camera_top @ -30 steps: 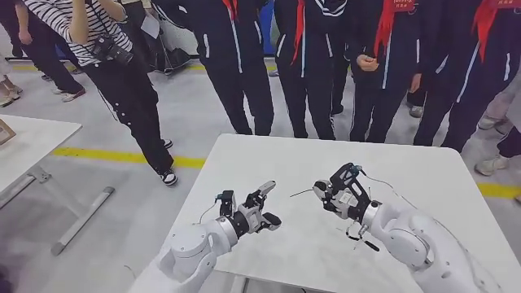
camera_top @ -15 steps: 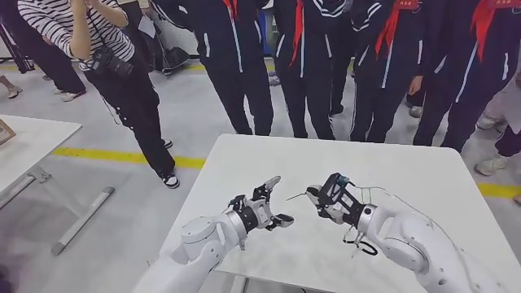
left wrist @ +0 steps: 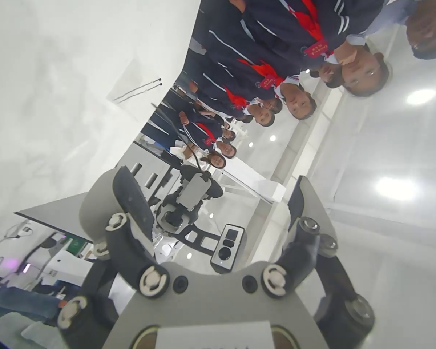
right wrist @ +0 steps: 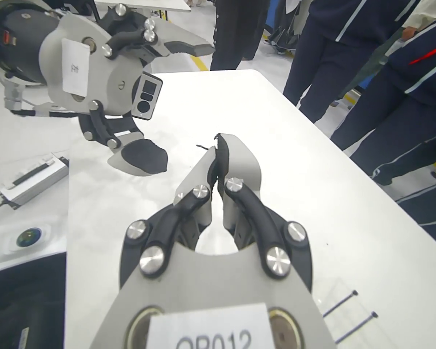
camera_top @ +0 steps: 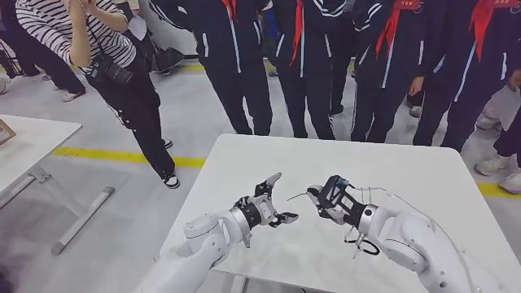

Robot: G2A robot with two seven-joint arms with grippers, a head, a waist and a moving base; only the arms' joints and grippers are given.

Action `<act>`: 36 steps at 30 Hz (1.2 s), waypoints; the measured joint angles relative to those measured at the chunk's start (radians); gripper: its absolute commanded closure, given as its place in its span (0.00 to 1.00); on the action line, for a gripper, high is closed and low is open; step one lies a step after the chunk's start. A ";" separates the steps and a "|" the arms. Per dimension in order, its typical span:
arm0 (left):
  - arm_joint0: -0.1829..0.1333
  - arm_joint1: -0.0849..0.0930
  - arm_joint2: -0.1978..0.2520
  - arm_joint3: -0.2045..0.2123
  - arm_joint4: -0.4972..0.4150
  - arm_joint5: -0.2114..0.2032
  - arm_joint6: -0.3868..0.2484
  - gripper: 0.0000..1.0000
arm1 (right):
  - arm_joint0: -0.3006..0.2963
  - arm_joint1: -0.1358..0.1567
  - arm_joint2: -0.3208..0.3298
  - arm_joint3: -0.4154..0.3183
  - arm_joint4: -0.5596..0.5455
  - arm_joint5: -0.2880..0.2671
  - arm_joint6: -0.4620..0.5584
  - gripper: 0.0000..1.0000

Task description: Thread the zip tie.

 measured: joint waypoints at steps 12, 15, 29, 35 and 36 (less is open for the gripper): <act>-0.086 0.032 0.106 0.050 -0.134 0.000 0.087 0.00 | 0.028 0.026 -0.049 -0.027 0.002 0.000 -0.006 1.00; -0.086 0.031 0.105 0.055 -0.138 -0.003 0.091 0.00 | 0.028 0.026 -0.049 -0.027 0.002 0.000 -0.006 1.00; -0.110 0.039 0.142 0.065 -0.177 -0.010 0.167 0.00 | 0.028 0.026 -0.049 -0.027 0.002 0.000 -0.006 1.00; -0.083 0.041 0.117 0.054 -0.157 -0.031 0.116 0.61 | 0.028 0.026 -0.049 -0.027 0.002 0.000 -0.006 1.00; -0.079 0.042 0.114 0.051 -0.156 -0.024 0.113 0.67 | 0.028 0.026 -0.049 -0.027 0.002 0.000 -0.006 1.00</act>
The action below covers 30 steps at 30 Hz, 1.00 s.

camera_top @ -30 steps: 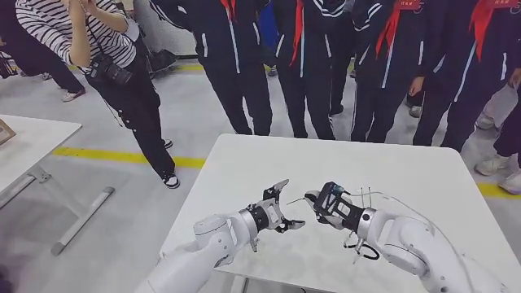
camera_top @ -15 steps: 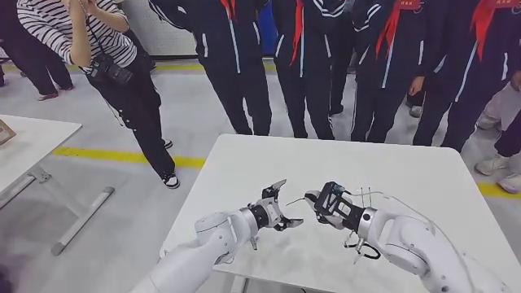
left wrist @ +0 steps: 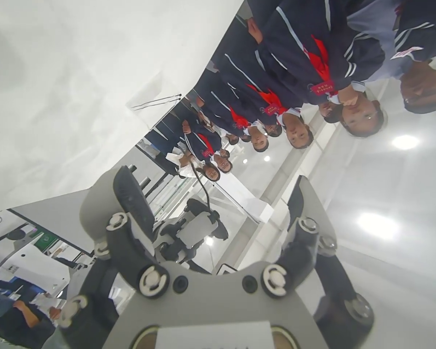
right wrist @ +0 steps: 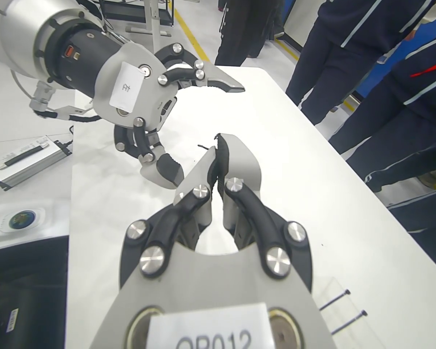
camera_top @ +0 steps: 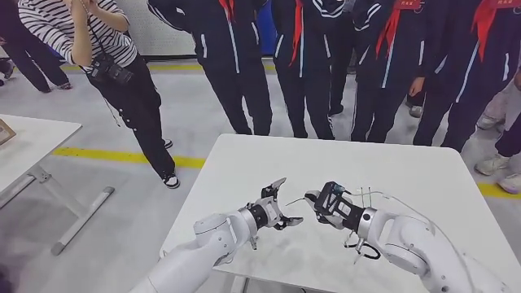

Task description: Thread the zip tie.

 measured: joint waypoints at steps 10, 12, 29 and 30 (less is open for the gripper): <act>-0.003 -0.006 0.001 0.002 0.007 0.024 0.015 0.73 | 0.000 0.000 0.000 0.000 0.000 0.000 0.000 1.00; -0.007 -0.007 0.004 0.005 0.004 0.024 0.016 0.79 | 0.000 0.000 0.000 0.000 0.000 0.000 0.000 1.00; -0.006 -0.005 0.014 -0.001 0.017 0.024 0.004 1.00 | 0.000 0.000 0.000 0.000 0.000 0.000 0.000 1.00; -0.006 -0.005 0.015 -0.001 0.019 0.024 0.002 1.00 | 0.000 0.000 0.000 0.000 0.000 0.000 0.000 1.00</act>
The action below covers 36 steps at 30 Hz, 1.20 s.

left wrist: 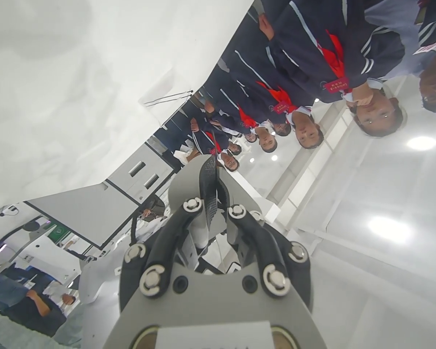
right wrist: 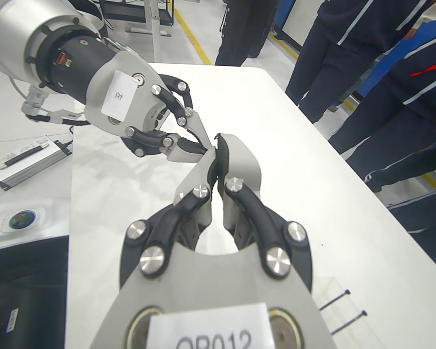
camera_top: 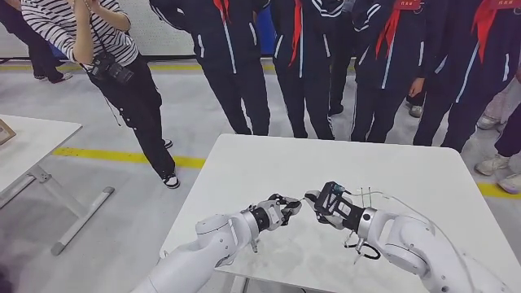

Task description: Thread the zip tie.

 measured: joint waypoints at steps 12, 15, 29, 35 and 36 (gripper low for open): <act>0.011 0.000 -0.003 -0.007 0.031 0.000 -0.012 1.00 | -0.047 -0.002 0.048 -0.019 -0.006 0.000 -0.001 0.04; 0.013 -0.002 -0.008 -0.006 0.032 -0.005 -0.009 1.00 | -0.065 0.001 0.067 -0.027 -0.005 0.000 -0.004 0.00; 0.031 -0.011 0.042 -0.013 0.330 -0.116 0.084 1.00 | -0.177 0.022 0.189 0.007 0.357 0.000 0.003 0.00; 0.035 -0.014 0.053 -0.015 0.354 -0.128 0.076 1.00 | -0.177 0.021 0.189 0.004 0.423 0.000 0.028 0.00; 0.035 -0.014 0.053 -0.015 0.354 -0.128 0.076 1.00 | -0.177 0.021 0.189 0.004 0.419 0.000 0.028 0.00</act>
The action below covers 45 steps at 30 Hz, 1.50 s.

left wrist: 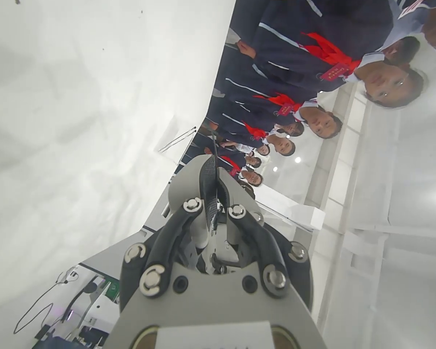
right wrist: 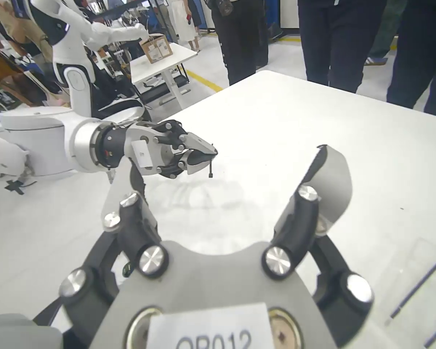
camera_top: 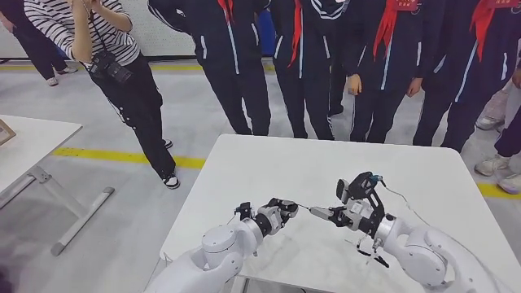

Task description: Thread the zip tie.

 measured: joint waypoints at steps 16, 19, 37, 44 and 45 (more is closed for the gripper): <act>0.014 -0.009 0.041 -0.013 0.272 -0.085 0.066 1.00 | 0.048 -0.042 0.011 0.173 0.639 0.000 0.369 0.00; 0.017 -0.012 0.050 -0.011 0.329 -0.095 0.078 1.00 | 0.062 -0.063 0.017 0.231 0.817 0.000 0.505 0.00; 0.027 -0.020 0.059 -0.015 0.398 -0.125 0.084 1.00 | 0.070 -0.091 0.015 0.321 1.028 0.061 0.643 0.00; 0.033 -0.028 0.069 -0.024 0.451 -0.115 0.095 1.00 | 0.148 -0.149 -0.053 0.419 1.097 0.136 0.717 0.00; 0.032 -0.028 0.070 -0.024 0.451 -0.115 0.095 1.00 | 0.151 -0.151 -0.055 0.421 1.100 0.138 0.718 0.00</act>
